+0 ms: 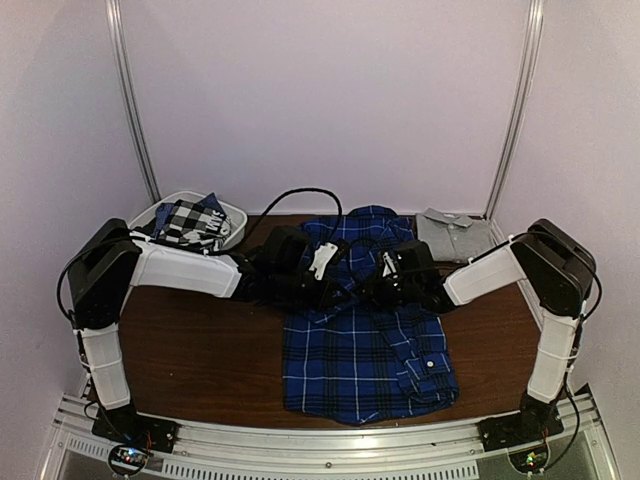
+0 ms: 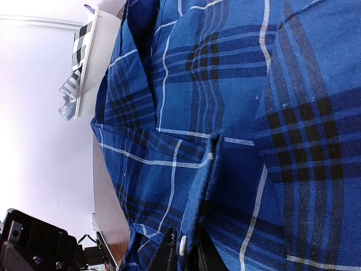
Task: Fold and stack the long sleeve shirts
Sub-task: Pass from the left arm to the right, then move the 1/3-folded shirt to the center of the board.
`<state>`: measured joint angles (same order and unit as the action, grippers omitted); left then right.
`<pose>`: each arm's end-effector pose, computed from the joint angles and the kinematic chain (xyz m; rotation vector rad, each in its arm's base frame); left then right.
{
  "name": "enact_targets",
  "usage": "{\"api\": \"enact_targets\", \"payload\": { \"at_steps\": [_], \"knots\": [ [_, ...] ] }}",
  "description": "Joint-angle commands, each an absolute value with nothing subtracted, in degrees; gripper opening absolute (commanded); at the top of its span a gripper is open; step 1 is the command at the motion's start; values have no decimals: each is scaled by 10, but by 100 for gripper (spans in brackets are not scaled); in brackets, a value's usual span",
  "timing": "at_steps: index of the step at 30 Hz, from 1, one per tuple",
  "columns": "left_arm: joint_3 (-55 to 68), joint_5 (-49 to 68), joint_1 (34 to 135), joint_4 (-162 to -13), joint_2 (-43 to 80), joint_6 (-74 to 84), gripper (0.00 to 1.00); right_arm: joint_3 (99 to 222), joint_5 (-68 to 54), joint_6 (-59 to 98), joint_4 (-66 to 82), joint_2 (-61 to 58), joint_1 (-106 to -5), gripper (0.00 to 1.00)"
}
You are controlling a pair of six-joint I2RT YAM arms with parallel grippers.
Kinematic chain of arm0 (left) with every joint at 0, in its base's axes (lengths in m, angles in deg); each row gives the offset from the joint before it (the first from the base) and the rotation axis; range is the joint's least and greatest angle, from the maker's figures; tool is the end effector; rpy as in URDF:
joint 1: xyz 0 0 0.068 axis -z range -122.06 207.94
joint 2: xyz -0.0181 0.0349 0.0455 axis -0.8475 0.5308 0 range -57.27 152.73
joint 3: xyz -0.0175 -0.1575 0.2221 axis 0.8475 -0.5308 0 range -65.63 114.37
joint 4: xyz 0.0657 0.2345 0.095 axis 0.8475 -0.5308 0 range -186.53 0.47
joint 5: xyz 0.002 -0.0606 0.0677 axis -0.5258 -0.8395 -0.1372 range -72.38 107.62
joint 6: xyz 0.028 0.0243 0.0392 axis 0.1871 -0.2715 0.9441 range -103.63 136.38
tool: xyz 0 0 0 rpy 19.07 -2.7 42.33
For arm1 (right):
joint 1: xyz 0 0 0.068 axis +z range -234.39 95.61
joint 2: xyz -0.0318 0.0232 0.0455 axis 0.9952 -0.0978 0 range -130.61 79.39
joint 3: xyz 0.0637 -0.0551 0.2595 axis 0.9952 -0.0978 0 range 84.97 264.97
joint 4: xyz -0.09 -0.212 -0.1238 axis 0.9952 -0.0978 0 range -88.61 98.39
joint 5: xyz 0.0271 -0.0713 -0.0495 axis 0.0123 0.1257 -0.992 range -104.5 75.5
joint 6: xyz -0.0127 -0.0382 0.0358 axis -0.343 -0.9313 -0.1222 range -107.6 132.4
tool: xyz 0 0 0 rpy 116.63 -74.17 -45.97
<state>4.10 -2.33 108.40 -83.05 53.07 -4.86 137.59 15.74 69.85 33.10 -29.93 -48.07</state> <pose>0.2616 -0.3361 0.1869 0.7972 2.1979 -1.0548 0.2962 0.2400 0.1353 0.0875 2.4464 1.4267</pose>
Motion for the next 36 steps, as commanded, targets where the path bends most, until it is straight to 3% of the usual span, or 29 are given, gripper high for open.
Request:
{"api": "enact_targets", "payload": {
  "at_steps": [1,3,11,20,27,36],
  "knots": [
    [54,-18,1083,-811,531,-62,0,1401,159,691,333,-304,-478,7],
    [57,-8,1082,-820,525,-70,6,1412,154,680,321,-299,-478,0],
    [42,36,1066,-856,446,-113,37,1531,97,570,199,-259,-490,0],
    [27,153,1016,-960,364,-168,40,1709,19,436,32,-258,-512,0],
    [-25,137,984,-970,332,-181,39,1796,-24,387,-36,-229,-586,0],
    [-58,119,984,-1026,347,-193,38,1821,-29,331,-49,-201,-656,0]
  ]
}}
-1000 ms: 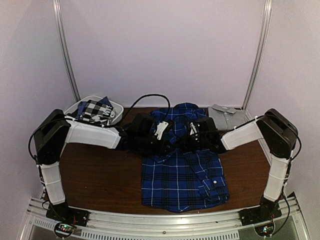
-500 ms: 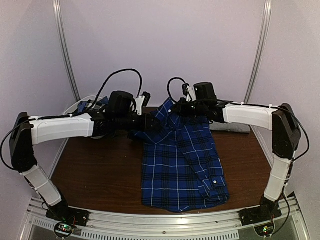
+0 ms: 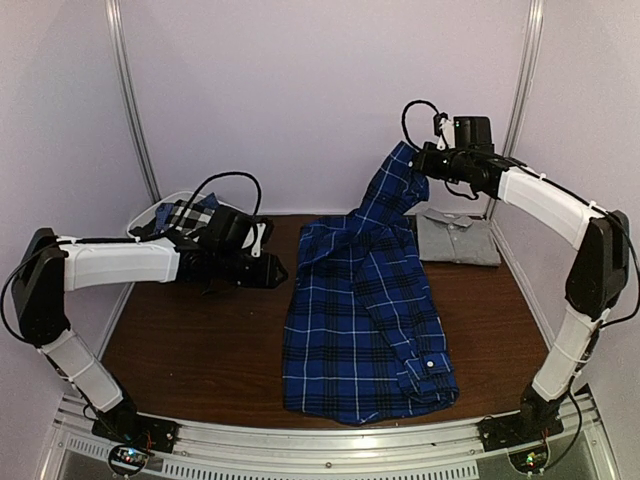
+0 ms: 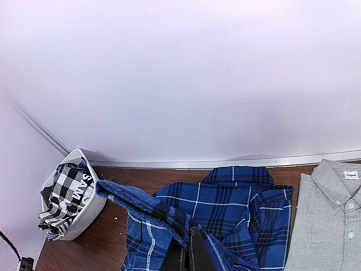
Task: Fold and stack the long sleeve shirts
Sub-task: Move the 1/3-folded shirt to the center of the board.
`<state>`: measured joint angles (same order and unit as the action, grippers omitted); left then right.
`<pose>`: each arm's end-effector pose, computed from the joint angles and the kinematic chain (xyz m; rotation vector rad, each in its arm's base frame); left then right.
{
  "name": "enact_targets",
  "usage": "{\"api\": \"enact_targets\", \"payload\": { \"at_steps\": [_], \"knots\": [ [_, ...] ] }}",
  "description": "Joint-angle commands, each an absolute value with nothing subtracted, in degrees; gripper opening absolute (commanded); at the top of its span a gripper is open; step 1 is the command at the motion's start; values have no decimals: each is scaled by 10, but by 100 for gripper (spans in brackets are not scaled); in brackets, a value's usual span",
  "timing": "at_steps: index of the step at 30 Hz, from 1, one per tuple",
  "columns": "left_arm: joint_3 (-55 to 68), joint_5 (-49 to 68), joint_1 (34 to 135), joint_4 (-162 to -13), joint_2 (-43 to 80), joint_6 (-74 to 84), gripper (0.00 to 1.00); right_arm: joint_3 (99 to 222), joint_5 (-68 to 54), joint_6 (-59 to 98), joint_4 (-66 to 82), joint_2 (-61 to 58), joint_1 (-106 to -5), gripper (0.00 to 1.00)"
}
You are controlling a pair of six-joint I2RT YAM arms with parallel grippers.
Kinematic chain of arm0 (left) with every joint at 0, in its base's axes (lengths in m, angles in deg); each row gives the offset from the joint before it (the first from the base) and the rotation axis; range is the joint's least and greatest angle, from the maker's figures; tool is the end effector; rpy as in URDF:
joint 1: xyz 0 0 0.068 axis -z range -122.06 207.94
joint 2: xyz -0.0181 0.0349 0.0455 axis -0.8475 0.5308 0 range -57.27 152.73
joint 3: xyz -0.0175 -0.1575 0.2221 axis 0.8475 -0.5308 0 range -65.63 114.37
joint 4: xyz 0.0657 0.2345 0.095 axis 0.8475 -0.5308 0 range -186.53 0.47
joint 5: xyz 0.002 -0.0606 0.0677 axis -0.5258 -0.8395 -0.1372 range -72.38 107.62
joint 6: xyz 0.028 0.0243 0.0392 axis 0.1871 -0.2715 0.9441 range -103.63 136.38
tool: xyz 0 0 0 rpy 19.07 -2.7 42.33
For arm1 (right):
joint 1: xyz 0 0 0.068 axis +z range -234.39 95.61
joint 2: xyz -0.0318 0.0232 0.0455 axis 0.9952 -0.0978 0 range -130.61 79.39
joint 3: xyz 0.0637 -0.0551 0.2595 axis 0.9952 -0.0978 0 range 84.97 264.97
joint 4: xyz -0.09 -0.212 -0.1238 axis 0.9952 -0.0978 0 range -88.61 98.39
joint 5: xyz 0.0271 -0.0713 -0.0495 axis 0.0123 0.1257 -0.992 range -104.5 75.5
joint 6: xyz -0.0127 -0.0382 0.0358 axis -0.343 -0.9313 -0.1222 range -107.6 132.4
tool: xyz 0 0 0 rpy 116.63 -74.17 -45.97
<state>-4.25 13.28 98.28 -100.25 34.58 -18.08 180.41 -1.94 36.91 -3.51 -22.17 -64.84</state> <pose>0.2669 -0.2302 0.2328 0.1647 2.4018 -0.7358 0.3991 0.1499 0.3720 -0.0707 1.9429 0.7255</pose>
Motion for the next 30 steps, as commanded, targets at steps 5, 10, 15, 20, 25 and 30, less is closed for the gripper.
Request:
{"api": "enact_targets", "payload": {
  "at_steps": [5,10,15,20,25,30],
  "knots": [
    [-93,84,986,-1039,365,-211,39,1828,-43,307,-50,-198,-662,0],
    [-114,68,1016,-1052,383,-212,41,1830,-42,302,-49,-201,-671,0],
    [-143,53,1025,-1054,388,-221,42,1819,-28,307,-43,-200,-673,0],
    [-135,48,1033,-1033,411,-222,43,1805,-15,320,-28,-198,-672,0],
    [-124,35,1034,-996,442,-225,41,1790,-2,331,-18,-191,-673,0],
    [-125,33,1036,-992,448,-231,32,1777,-4,328,-19,-183,-673,0]
  ]
}}
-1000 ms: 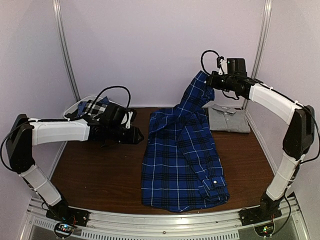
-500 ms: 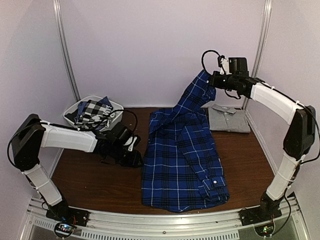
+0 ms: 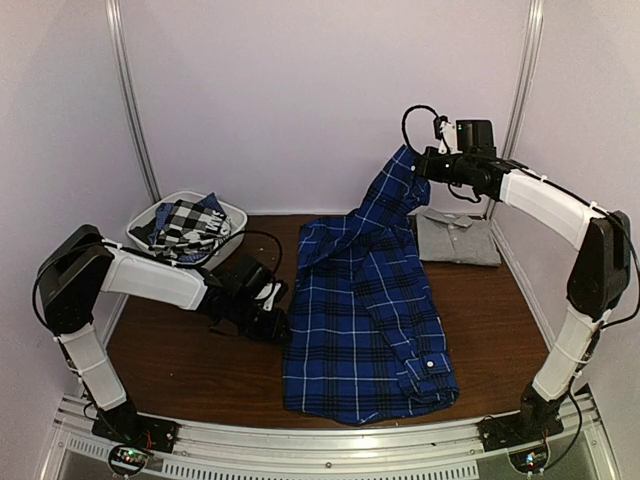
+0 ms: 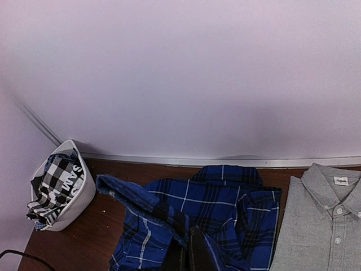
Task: Fold and stack the long sleeve shirts
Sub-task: Move the 1/3-folded shirt to the center of the board.
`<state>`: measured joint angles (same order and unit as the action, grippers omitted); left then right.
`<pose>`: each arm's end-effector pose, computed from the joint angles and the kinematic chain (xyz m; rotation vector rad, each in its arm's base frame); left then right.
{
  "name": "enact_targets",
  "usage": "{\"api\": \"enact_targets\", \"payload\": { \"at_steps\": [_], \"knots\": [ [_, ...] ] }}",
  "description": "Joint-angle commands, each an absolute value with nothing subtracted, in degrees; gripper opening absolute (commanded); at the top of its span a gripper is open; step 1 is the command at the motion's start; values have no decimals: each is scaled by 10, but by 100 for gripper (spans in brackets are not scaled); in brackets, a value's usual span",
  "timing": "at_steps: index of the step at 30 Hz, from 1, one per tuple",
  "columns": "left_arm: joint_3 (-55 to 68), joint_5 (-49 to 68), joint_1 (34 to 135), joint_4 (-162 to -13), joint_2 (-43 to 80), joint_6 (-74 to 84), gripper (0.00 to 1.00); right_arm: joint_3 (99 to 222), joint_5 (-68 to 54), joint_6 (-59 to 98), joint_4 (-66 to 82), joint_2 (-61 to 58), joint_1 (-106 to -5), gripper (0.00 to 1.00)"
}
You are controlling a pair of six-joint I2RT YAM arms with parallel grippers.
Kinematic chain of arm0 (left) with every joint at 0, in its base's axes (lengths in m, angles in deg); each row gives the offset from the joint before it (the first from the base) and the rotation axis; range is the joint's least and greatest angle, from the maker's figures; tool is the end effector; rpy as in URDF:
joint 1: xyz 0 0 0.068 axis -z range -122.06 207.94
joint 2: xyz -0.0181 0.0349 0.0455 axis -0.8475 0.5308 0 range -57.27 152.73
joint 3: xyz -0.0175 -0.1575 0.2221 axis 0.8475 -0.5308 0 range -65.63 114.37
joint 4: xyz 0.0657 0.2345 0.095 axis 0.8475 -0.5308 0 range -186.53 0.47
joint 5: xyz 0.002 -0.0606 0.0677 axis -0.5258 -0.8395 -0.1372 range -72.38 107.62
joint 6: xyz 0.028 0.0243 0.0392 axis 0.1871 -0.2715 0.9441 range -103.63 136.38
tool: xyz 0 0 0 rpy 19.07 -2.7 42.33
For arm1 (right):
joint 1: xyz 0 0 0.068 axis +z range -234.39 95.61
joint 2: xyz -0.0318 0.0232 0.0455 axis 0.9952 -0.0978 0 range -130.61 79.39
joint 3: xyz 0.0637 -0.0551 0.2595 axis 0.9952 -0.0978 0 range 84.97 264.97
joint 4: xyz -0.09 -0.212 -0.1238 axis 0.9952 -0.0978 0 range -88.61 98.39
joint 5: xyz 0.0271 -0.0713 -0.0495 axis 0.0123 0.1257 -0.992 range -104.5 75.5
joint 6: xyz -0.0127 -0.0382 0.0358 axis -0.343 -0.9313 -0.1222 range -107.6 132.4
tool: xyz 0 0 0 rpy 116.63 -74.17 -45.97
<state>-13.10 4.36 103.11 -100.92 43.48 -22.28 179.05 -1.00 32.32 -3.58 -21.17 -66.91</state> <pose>0.2284 -0.2413 0.1365 0.2474 2.7927 -0.7508 0.3996 0.1346 0.3706 -0.1234 1.9352 0.6629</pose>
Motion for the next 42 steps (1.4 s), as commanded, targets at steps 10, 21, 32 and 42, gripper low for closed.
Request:
{"api": "enact_targets", "payload": {
  "at_steps": [10,21,32,42],
  "knots": [
    [-122,42,1022,-1020,423,-232,0,1772,1,326,-18,-179,-673,0],
    [-113,45,911,-1112,379,-143,0,1761,25,335,-2,-182,-671,0],
    [-124,76,909,-1204,313,-136,17,1789,31,321,-13,-198,-671,0],
    [-245,7,929,-1205,230,-192,26,1815,44,315,-26,-206,-671,0]
  ]
}}
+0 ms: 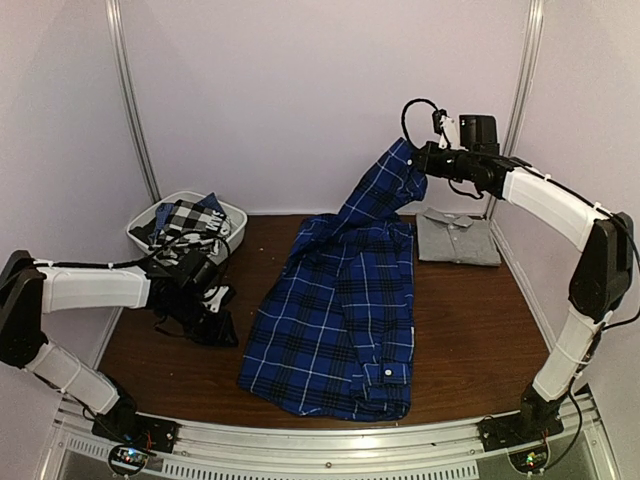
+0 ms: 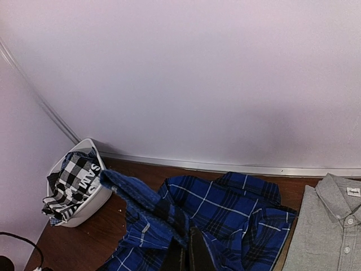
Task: Fold and stack the long sleeve shirts
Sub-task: Move the 1/3-folded shirt to the center of the board, then pick up the 1/3-folded shirt from the center of the board.
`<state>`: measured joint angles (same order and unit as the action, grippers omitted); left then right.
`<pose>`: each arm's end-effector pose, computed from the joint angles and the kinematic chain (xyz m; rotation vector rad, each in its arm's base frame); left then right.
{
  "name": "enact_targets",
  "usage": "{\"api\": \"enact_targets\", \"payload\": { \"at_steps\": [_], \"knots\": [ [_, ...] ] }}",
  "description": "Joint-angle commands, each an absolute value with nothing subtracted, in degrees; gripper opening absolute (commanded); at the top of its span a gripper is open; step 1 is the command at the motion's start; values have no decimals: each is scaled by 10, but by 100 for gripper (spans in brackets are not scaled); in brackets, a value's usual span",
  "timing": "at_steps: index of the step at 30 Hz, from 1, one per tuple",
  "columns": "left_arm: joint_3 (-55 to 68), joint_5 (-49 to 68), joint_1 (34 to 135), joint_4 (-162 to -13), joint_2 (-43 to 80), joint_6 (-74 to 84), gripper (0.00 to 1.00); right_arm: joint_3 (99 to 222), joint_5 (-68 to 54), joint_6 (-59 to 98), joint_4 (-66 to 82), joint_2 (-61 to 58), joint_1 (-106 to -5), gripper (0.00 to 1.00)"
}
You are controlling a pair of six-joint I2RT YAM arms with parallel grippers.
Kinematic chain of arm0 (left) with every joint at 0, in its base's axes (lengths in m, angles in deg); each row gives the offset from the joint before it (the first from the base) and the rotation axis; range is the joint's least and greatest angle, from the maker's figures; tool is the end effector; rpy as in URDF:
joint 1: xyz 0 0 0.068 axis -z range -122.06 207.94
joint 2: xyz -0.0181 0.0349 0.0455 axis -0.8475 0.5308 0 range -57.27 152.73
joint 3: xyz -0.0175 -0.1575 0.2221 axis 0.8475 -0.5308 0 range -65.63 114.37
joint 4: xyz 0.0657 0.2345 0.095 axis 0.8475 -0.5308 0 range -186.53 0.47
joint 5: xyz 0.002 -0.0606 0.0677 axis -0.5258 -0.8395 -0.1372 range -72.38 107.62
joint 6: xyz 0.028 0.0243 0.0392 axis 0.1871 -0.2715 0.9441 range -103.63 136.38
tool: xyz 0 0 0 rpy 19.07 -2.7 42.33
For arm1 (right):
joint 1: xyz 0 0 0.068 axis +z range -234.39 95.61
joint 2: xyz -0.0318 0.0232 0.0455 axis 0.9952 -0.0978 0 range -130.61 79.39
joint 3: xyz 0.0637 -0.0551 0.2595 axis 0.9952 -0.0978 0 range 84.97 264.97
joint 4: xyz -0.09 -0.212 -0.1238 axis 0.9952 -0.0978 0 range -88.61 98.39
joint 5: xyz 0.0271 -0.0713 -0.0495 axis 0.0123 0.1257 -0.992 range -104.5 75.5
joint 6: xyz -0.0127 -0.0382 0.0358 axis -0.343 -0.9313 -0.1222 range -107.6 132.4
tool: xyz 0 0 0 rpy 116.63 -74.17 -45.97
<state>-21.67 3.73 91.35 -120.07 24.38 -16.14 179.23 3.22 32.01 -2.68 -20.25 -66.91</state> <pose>0.2060 -0.1461 0.1717 0.0902 2.8934 -0.5985 0.3947 0.1357 0.3800 -0.1855 1.8999 0.7308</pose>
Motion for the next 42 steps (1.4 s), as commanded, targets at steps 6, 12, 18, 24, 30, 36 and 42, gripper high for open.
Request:
{"api": "enact_targets", "payload": {
  "at_steps": [6,12,18,24,30,36,42],
  "knots": [
    [-264,-10,962,-1172,241,-231,29,1832,56,316,-29,-209,-671,0],
    [-258,9,987,-1167,266,-249,29,1850,66,317,-32,-215,-671,2],
    [-247,47,997,-1181,279,-255,19,1856,72,316,-33,-213,-671,3],
    [-218,61,1003,-1191,260,-253,0,1860,81,315,-35,-214,-671,4],
    [-183,61,1024,-1186,230,-229,0,1870,78,301,-36,-216,-671,4],
    [-148,89,1036,-1216,229,-212,0,1889,49,282,-43,-215,-671,5],
    [-168,128,1035,-1235,248,-242,16,1889,58,283,-45,-215,-672,5]
  ]
}}
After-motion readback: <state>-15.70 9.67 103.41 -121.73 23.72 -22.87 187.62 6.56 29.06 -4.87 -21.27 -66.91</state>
